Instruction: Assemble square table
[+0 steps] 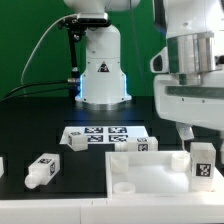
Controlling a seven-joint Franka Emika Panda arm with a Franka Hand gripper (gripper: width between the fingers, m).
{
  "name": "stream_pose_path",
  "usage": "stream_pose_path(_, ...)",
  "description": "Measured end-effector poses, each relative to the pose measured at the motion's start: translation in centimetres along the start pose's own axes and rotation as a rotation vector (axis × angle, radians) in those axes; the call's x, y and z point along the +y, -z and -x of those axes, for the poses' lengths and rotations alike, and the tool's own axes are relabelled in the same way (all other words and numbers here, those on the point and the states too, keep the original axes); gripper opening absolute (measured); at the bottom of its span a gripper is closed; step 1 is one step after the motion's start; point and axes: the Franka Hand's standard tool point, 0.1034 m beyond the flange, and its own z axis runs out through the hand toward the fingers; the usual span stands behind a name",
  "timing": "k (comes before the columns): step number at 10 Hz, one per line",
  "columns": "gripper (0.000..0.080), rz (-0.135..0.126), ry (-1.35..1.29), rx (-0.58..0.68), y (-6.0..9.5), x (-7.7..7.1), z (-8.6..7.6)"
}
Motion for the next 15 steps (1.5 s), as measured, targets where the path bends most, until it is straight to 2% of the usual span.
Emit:
stream_pose_path(4, 0.0649, 0.006, 0.253, 0.003, 0.1, 0.2, -0.3)
stream_pose_path(6, 0.0649, 0.016, 0.279, -0.014, 1.8, 0.1, -0.5)
stream_pose_path(7, 0.0649, 0.021, 0.276, -0.011, 2.0, 0.0, -0.6)
stream_pose_path(14, 0.0649, 0.024, 0.273, -0.01, 1.7, 0.2, -0.6)
stream_pose_path(15, 0.0649, 0.026, 0.315, -0.012, 1.7, 0.6, -0.8)
